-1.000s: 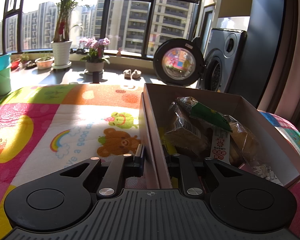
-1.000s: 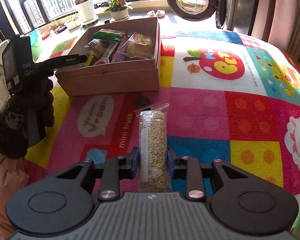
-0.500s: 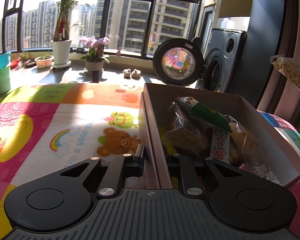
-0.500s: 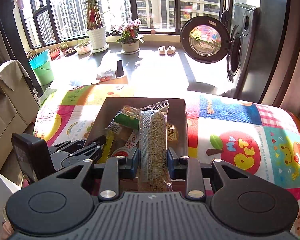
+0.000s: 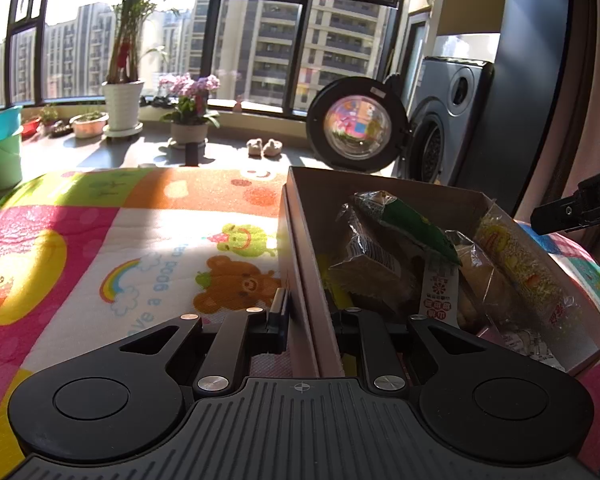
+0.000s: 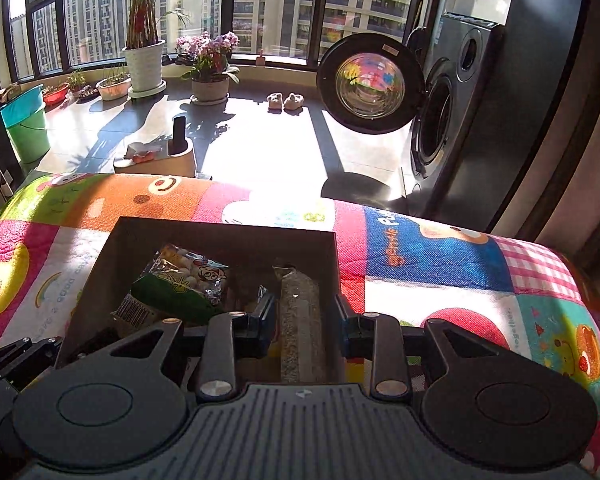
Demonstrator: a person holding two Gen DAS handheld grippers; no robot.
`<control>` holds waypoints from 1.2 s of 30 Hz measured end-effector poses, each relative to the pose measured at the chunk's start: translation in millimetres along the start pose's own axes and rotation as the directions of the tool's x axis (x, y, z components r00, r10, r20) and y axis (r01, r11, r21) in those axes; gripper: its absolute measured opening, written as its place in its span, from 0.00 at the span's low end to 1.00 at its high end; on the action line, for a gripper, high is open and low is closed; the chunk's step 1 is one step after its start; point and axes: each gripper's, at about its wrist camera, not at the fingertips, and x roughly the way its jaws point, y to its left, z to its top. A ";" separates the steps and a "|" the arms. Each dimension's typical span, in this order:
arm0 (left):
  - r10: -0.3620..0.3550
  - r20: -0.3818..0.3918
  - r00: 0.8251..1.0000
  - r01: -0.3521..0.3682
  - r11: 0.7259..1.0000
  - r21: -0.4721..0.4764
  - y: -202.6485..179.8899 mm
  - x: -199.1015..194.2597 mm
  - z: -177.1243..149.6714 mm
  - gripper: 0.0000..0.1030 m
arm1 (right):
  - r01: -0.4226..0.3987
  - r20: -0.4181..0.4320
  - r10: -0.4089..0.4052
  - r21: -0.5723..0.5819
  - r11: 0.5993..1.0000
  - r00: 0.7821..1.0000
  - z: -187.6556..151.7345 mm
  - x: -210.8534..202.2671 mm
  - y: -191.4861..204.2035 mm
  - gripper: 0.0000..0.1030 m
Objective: Organize objects
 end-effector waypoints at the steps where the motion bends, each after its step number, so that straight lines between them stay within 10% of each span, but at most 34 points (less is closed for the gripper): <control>1: 0.000 0.000 1.000 0.000 1.000 0.000 -0.2 0.1 0.0 0.17 | -0.010 0.003 0.010 -0.005 1.000 1.000 -3.4 -3.5 -2.2 0.31; 7: 0.038 -0.010 0.999 -0.037 0.999 0.029 -9.9 2.6 1.8 0.15 | -0.110 0.061 0.115 -0.074 0.991 0.991 -63.3 -48.8 -24.8 0.61; 16: 0.056 -0.043 0.997 -0.045 0.971 0.235 -108.2 54.2 21.1 0.16 | -0.127 0.136 0.124 0.009 0.992 0.983 -113.4 -27.8 -71.8 0.74; 21: 0.110 -0.036 0.993 -0.099 0.966 0.239 -112.5 66.6 25.7 0.25 | -0.162 0.155 0.139 0.144 0.976 0.978 -112.0 -12.1 -112.5 0.75; 23: 0.110 -0.035 0.993 -0.098 0.963 0.250 -104.3 73.3 22.1 0.51 | -0.148 0.176 0.121 0.151 0.977 0.977 -117.4 -13.9 -116.0 0.76; 25: 0.108 -0.038 0.993 -0.097 0.972 0.215 -95.1 69.8 23.9 0.51 | -0.089 0.206 0.060 0.136 0.987 0.977 -124.3 -20.5 -116.4 0.75; 32: 0.072 0.141 0.987 -0.092 0.986 0.142 -89.1 -48.3 -12.7 0.50 | -0.032 0.291 -0.026 0.194 0.980 0.956 -163.2 -76.1 -128.2 1.00; 36: 0.027 0.119 0.993 -0.043 0.991 0.128 -97.0 -105.4 -58.8 0.48 | -0.069 0.188 0.034 0.180 0.981 0.981 -193.3 -85.6 -113.7 1.00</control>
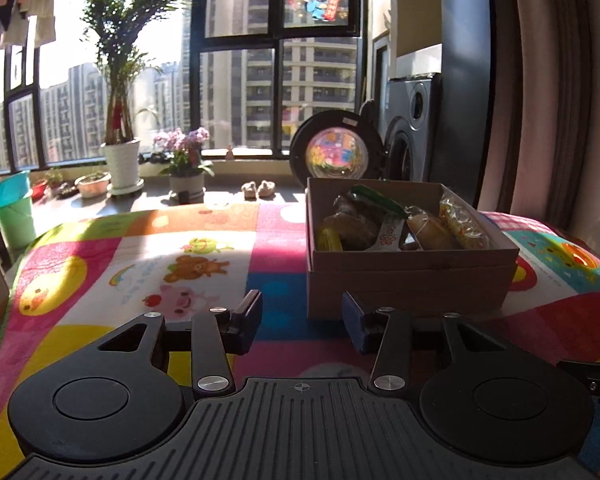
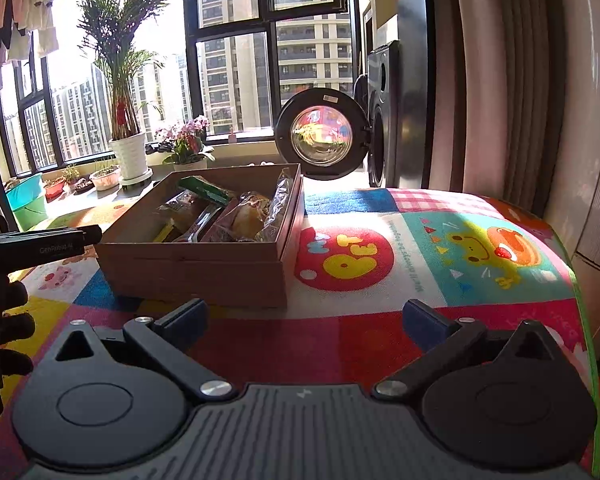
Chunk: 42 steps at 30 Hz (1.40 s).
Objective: Organize objects
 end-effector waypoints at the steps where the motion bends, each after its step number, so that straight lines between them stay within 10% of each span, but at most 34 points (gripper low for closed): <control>1: -0.015 -0.010 1.000 0.015 1.000 0.004 -5.9 -10.7 -10.7 0.48 | -0.006 -0.029 0.006 -0.011 1.000 1.000 -8.5 0.5 5.5 1.00; 8: 0.009 -0.183 0.983 0.007 0.996 0.087 -28.7 10.7 -31.0 0.50 | 0.042 -0.132 -0.060 -0.129 0.991 0.989 -34.5 28.2 41.1 1.00; 42: -0.013 -0.184 0.983 0.022 0.999 0.050 -18.4 6.5 -36.1 0.50 | 0.039 -0.080 -0.044 -0.062 0.997 0.996 -30.2 45.5 35.8 1.00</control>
